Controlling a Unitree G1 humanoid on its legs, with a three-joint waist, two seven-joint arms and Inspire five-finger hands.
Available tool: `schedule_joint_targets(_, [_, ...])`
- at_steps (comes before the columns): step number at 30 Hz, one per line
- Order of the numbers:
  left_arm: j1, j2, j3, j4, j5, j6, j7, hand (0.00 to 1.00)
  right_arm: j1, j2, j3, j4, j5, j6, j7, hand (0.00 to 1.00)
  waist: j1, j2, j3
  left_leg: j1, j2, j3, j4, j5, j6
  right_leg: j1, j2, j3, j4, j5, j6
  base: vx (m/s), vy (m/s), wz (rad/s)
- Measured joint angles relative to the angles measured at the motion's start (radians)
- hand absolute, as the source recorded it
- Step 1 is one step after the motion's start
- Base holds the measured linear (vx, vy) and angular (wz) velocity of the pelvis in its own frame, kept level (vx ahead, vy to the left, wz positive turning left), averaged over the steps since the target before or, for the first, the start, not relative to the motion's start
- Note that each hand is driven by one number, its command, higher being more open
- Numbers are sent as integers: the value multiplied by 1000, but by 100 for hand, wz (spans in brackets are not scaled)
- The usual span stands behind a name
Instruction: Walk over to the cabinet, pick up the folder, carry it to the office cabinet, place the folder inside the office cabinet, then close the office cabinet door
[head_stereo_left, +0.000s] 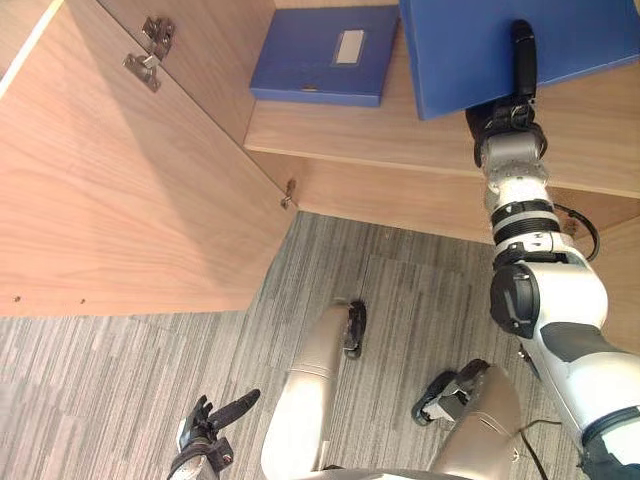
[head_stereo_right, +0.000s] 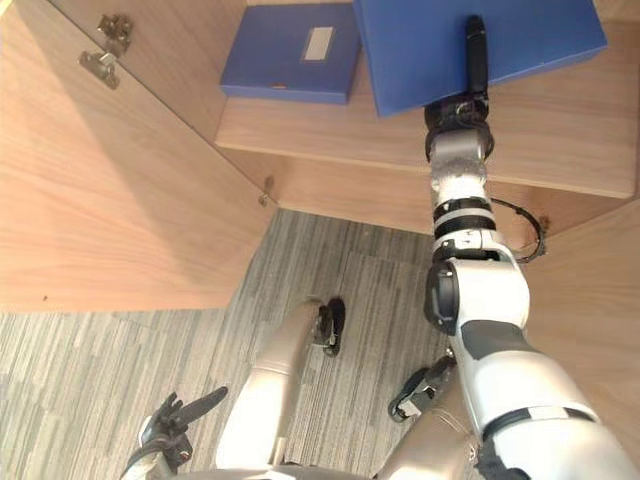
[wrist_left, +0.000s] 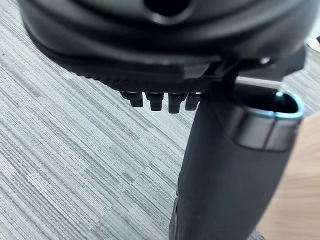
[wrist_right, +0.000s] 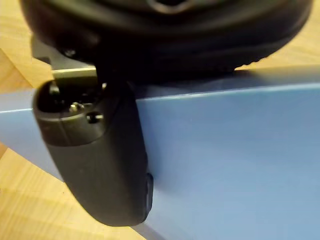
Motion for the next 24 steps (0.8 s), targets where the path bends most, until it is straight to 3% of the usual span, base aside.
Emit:
schedule_joint_targets(6, [-8,-26,0,-5,-3,16,8,100,-36,-83,16,26,67,-8,-65,0,6,26,11,-55,-62,-18,27,12,-6,-32,-72,-15,77,-48,1,35,-36,34])
schedule_joint_targets(10, [-9,-37,0,-5,-17,16,9,100,-51,-94,14,29,123,-40,-84,0,6,45,19,-65,-76,-25,19,22,-10,-35,-84,-26,84,-56,-1,46,-44,16])
schedule_joint_targets(11, [-9,-39,0,-5,-18,16,11,100,-52,-98,10,31,124,-51,-93,100,6,47,18,-65,-84,-25,13,26,-12,-35,-92,-28,87,-59,-1,65,-60,18])
schedule_joint_targets(17, [-12,-46,-1,-6,-25,16,17,100,-73,-129,10,44,123,-63,-109,100,5,61,23,-63,-99,-32,-18,47,-20,-34,-103,-40,81,-61,-1,56,-59,10])
schedule_joint_targets(24, [-14,-49,-1,-5,-37,16,25,100,-95,-156,61,46,63,-35,-109,100,4,66,24,-45,-97,-34,-43,57,-26,-23,-97,-42,67,-61,-2,45,-61,0])
